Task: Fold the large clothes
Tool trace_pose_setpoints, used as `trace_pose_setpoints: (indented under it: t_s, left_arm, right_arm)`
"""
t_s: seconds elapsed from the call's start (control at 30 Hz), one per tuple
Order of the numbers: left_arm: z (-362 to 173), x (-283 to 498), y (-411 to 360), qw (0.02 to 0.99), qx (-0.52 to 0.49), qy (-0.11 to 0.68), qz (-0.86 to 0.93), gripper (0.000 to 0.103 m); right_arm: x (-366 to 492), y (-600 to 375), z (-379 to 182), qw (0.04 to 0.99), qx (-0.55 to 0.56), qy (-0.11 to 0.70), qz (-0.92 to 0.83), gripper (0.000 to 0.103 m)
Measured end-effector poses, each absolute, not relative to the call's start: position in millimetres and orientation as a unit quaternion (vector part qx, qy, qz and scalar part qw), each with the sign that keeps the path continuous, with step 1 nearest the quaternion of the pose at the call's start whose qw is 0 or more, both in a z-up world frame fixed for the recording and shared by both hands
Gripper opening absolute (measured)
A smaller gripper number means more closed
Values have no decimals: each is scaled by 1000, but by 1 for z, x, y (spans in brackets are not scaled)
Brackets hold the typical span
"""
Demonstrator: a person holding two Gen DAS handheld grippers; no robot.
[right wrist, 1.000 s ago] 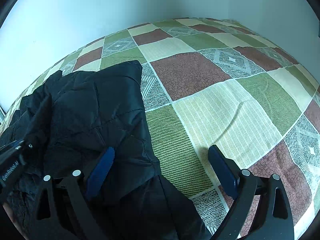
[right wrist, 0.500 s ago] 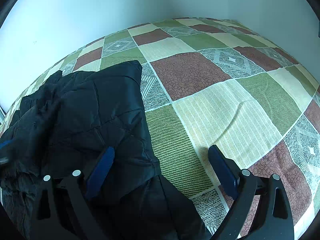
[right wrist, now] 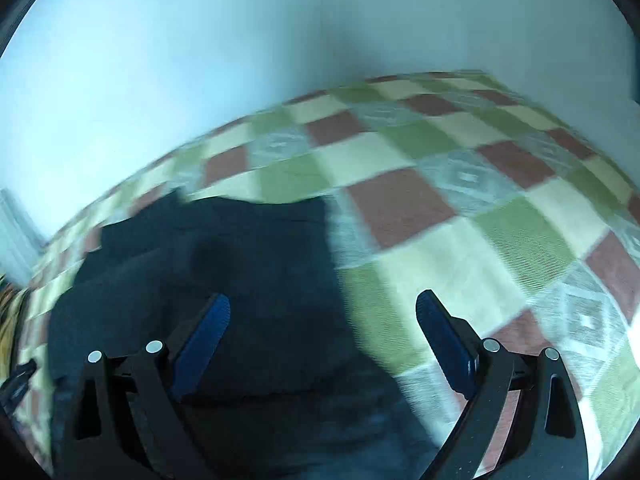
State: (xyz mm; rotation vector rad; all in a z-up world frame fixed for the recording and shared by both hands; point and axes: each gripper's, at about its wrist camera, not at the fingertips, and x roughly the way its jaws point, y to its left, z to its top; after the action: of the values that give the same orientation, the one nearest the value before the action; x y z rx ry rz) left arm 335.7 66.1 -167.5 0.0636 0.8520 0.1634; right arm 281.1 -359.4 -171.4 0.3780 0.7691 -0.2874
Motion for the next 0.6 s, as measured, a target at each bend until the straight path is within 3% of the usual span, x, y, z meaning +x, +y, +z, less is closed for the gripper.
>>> trace_pose_setpoints:
  t_s: [0.2, 0.3, 0.33, 0.4, 0.47, 0.6]
  left_arm:
    - [-182, 349, 100, 899, 25, 423, 107, 62]
    - [-189, 357, 105, 899, 25, 424, 110, 62]
    - [-191, 360, 106, 899, 21, 424, 108, 62]
    - [-195, 364, 104, 898, 21, 426, 105, 62]
    - [-197, 367, 102, 899, 27, 425, 105, 62]
    - [-200, 373, 97, 900, 39, 422, 102, 62]
  right_arm:
    - [334, -290, -190, 896, 130, 419, -75, 91]
    - [354, -276, -208, 883, 132, 446, -64, 81]
    - [358, -275, -213, 879, 139, 452, -60, 71]
    - [363, -272, -222, 871, 148, 466, -52, 32]
    - [360, -273, -220, 872, 154, 463, -42, 15]
    - [345, -279, -213, 875, 158, 455, -48, 9]
